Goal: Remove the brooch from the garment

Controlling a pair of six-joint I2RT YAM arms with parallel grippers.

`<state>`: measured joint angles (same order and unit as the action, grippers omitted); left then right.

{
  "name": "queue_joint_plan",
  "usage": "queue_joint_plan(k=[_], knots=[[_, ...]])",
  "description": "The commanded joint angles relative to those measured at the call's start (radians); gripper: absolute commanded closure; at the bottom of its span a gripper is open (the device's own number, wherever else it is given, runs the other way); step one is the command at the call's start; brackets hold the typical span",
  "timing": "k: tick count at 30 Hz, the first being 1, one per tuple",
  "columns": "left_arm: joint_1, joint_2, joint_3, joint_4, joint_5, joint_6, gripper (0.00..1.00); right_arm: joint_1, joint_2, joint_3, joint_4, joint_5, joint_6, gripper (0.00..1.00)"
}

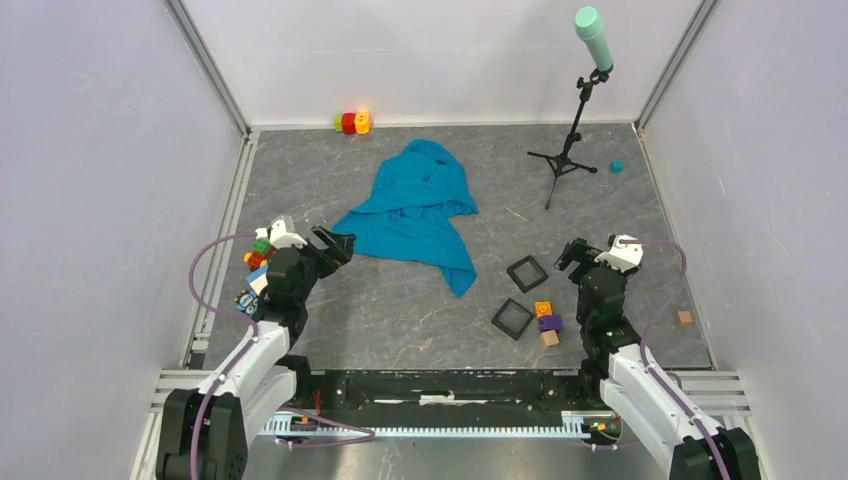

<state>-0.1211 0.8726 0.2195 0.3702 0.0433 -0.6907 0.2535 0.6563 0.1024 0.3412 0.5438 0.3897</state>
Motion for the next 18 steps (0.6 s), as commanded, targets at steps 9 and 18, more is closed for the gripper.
queue_joint_plan(k=[9, 18], knots=[[-0.008, 0.153, 0.006, 0.229, 0.225, 0.048, 0.0, 0.003, 0.04, 0.013, 0.057, -0.105, -0.039, 0.02], [-0.151, 0.416, 0.173, 0.129, 0.128, 0.016, 0.04, 0.006, 0.097, 0.009, 0.162, -0.353, -0.097, 0.02]])
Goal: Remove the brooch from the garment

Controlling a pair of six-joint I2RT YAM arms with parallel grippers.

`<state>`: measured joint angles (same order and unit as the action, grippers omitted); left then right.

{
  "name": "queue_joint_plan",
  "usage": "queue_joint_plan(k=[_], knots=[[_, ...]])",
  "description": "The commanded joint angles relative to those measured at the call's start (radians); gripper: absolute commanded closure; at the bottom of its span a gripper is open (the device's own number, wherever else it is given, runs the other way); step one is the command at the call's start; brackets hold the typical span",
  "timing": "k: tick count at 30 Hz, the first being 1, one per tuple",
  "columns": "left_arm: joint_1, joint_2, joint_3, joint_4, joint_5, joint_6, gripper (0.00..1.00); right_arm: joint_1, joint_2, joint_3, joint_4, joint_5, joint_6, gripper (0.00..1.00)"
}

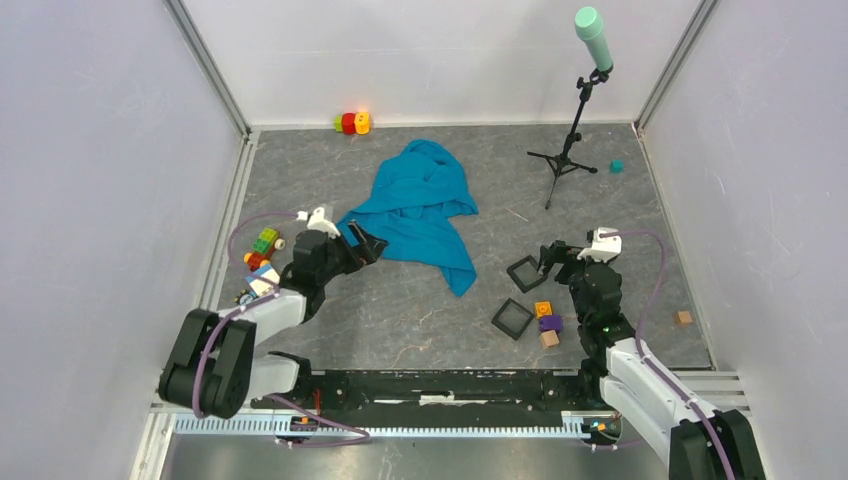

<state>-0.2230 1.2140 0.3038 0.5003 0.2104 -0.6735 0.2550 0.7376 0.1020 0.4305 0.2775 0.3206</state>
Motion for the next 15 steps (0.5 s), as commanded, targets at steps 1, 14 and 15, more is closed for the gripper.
queue_joint_plan(k=[1, 14, 15], knots=[[-0.051, 0.106, 0.098, 0.001, -0.036, -0.051, 0.05, 0.004, 0.017, 0.01, 0.068, -0.081, -0.028, 0.02], [-0.139, 0.317, 0.293, -0.242, -0.219, -0.279, 0.05, 0.004, 0.001, 0.029, -0.004, 0.021, 0.008, 0.02], [-0.142, 0.323, 0.299, -0.252, -0.239, -0.277, 0.05, 0.004, -0.002, 0.031, -0.008, 0.023, 0.008, 0.02]])
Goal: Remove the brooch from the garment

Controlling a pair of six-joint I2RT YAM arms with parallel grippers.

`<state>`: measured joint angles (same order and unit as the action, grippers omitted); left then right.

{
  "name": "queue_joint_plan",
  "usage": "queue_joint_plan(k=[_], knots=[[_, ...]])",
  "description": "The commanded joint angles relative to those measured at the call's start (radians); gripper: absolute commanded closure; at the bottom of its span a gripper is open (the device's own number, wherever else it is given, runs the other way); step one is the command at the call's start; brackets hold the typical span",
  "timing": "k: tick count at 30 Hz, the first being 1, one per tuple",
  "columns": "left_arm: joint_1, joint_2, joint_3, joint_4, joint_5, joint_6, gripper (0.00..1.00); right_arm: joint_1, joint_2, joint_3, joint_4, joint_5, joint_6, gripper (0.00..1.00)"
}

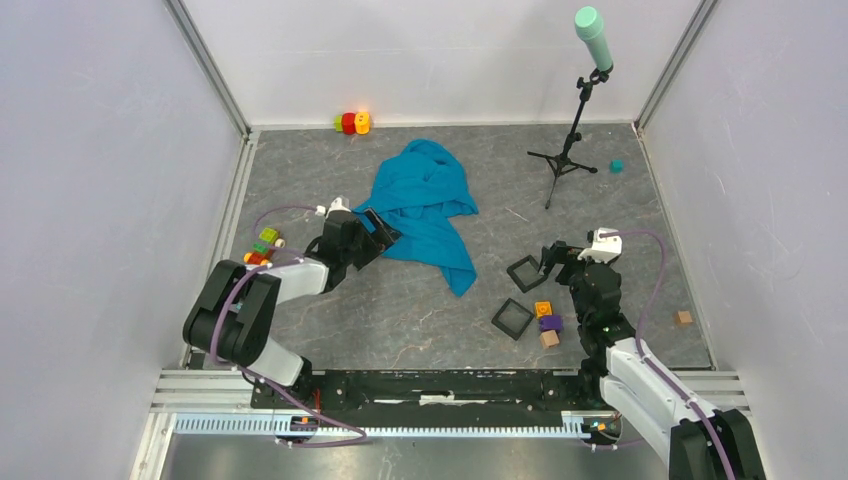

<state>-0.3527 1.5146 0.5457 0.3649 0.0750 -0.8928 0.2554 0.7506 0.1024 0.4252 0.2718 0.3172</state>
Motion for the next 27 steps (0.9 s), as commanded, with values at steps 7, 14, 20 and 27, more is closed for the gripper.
queue_joint_plan(k=[7, 14, 20, 27], knots=[[-0.013, 0.14, 0.147, -0.192, -0.146, -0.042, 0.15, 0.004, -0.034, 0.023, -0.006, 0.033, 0.02, 0.02], [-0.014, 0.199, 0.191, -0.174, -0.118, 0.03, 0.65, 0.004, -0.051, 0.005, 0.019, 0.026, 0.02, 0.02], [-0.014, 0.103, 0.156, -0.153, -0.118, 0.132, 0.98, 0.005, -0.031, -0.003, 0.086, -0.066, -0.018, 0.02], [-0.012, -0.085, 0.067, -0.101, 0.036, 0.329, 0.98, 0.06, 0.134, 0.117, 0.139, -0.269, -0.063, 0.02]])
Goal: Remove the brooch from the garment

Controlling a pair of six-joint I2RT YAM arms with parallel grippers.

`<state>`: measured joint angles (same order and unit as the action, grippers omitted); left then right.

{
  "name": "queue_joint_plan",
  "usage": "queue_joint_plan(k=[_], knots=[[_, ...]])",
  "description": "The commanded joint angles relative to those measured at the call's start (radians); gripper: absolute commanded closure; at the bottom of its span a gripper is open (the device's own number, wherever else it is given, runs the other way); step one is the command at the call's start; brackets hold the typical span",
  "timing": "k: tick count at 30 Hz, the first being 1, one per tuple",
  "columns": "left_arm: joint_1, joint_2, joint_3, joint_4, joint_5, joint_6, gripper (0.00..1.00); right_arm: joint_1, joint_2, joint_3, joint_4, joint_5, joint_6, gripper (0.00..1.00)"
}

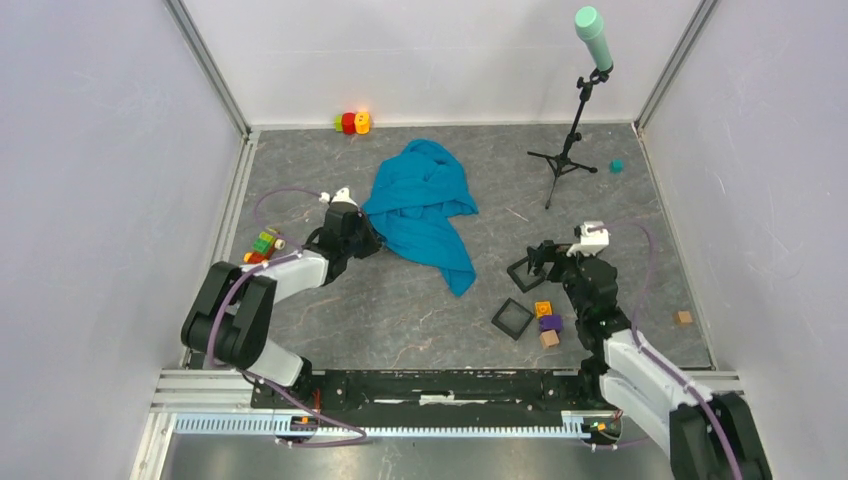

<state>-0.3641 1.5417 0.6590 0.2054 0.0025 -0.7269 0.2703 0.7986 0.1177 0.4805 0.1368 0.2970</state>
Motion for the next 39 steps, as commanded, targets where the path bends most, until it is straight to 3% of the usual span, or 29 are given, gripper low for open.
queue_joint_plan(k=[1, 4, 11, 15, 17, 21, 39], knots=[[-0.001, -0.139, -0.071, 0.093, 0.137, 0.178, 0.98, 0.067, 0.129, 0.13, 0.082, -0.159, -0.055, 0.02], [0.0, -0.204, -0.129, 0.148, 0.15, 0.196, 0.98, 0.151, 0.255, 0.212, 0.055, -0.143, -0.088, 0.02], [0.012, -0.317, -0.175, 0.124, 0.088, 0.211, 0.98, 0.226, 0.582, 0.467, -0.012, -0.176, -0.141, 0.29], [0.014, -0.358, -0.187, 0.099, 0.034, 0.214, 0.98, 0.235, 0.746, 0.638, -0.07, -0.146, -0.157, 0.29], [0.017, -0.372, -0.194, 0.092, 0.013, 0.215, 0.98, 0.236, 0.837, 0.725, -0.107, -0.118, -0.164, 0.38], [0.021, -0.388, -0.2, 0.084, 0.002, 0.218, 0.98, 0.236, 0.975, 0.869, -0.174, -0.034, -0.164, 0.42], [0.024, -0.387, -0.2, 0.08, 0.002, 0.22, 0.98, 0.236, 1.209, 1.078, -0.226, 0.067, -0.2, 0.59]])
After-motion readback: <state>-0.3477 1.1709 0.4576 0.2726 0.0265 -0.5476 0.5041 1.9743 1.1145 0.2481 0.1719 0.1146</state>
